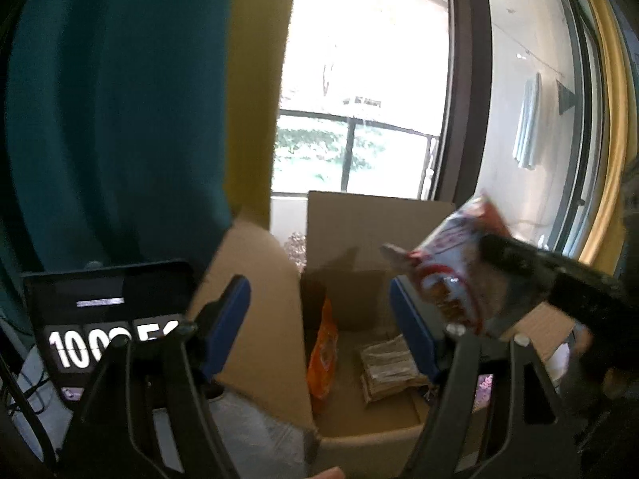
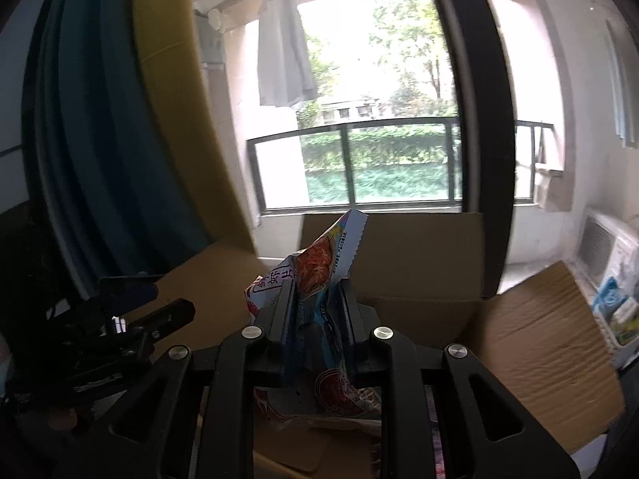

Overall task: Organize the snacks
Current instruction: 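Carry the orange bag and shrimp flakes bag into the box and release both, then withdraw both tools from the box back to the snack pile, then grasp a bread loaf bag with the left tool while the right tool grasps the yellow jerky bag, then lift the bread bag and jerky bag and carry both over the cardboard box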

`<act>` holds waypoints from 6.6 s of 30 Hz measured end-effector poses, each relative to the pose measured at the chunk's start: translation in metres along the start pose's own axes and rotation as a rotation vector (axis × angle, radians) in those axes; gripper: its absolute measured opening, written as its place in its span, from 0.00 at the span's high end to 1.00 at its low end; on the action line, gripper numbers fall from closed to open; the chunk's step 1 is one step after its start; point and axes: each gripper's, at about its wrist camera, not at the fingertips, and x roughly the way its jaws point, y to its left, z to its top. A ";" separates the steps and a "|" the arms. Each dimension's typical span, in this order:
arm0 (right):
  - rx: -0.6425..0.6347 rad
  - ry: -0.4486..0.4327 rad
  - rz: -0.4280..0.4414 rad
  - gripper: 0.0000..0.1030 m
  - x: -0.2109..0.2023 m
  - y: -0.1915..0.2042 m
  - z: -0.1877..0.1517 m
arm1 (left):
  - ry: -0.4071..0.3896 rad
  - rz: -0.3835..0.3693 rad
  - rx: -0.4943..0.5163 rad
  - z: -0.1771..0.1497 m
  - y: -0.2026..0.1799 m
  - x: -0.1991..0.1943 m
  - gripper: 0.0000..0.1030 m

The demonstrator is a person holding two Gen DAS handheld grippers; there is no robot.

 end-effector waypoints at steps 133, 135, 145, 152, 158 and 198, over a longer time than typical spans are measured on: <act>0.379 0.494 -0.216 0.65 -0.191 -0.082 -0.277 | 0.379 -0.140 0.129 -0.225 -0.055 -0.151 0.63; 0.355 0.485 -0.235 0.69 -0.192 -0.078 -0.273 | 0.357 -0.159 0.129 -0.220 -0.057 -0.155 0.66; 0.245 0.351 -0.290 0.86 -0.213 -0.061 -0.222 | 0.218 -0.178 0.078 -0.178 -0.042 -0.186 0.68; 0.168 0.253 -0.285 0.87 -0.219 -0.043 -0.180 | 0.135 -0.156 0.050 -0.152 -0.030 -0.195 0.68; 0.125 0.191 -0.268 0.87 -0.215 -0.031 -0.151 | 0.069 -0.125 0.055 -0.129 -0.020 -0.195 0.68; -0.027 -0.030 -0.249 0.87 -0.112 -0.050 -0.028 | -0.089 -0.045 0.116 -0.011 -0.055 -0.035 0.68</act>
